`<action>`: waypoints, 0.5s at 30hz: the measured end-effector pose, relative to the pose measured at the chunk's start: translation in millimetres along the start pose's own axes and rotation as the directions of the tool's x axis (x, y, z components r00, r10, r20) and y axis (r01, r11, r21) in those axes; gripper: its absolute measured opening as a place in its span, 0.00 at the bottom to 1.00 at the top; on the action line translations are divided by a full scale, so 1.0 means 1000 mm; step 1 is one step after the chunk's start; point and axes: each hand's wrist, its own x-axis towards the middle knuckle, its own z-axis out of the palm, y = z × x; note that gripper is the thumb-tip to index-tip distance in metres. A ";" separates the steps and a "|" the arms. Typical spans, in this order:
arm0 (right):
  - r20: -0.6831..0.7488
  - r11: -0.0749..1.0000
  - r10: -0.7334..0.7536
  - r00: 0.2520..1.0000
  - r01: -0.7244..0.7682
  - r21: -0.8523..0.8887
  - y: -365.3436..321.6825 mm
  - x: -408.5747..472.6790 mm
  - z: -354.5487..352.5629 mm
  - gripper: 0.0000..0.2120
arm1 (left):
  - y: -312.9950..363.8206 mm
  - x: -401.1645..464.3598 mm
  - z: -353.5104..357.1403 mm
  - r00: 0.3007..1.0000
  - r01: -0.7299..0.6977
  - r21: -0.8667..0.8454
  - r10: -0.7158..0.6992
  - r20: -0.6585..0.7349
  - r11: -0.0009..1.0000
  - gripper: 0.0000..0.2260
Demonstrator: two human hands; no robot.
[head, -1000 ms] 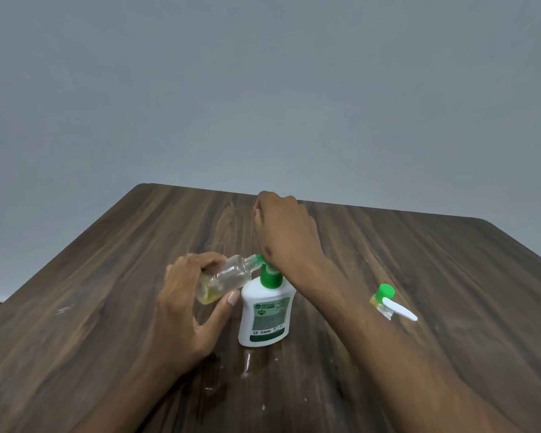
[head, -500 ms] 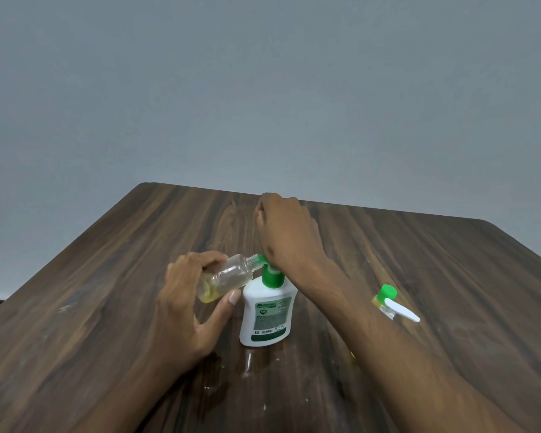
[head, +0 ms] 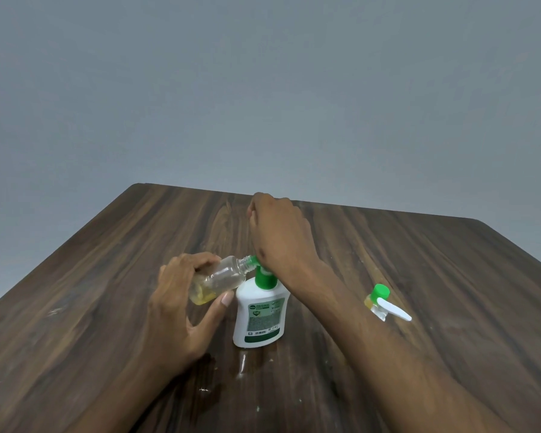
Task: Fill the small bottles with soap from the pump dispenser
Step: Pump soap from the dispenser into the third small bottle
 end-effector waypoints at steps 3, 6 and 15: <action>0.009 1.000 0.016 1.000 -0.016 0.001 0.001 -0.001 0.002 0.06 | 0.000 0.000 0.001 1.000 0.004 -0.005 -0.004 0.006 1.000 0.18; 0.014 1.000 0.005 1.000 -0.005 -0.007 0.000 0.000 0.000 0.06 | 0.000 0.000 0.000 1.000 0.005 -0.001 -0.005 0.003 1.000 0.18; 0.004 1.000 -0.009 1.000 0.009 -0.016 0.000 0.000 -0.001 0.07 | 0.000 0.000 0.000 1.000 0.014 0.006 -0.015 0.011 1.000 0.18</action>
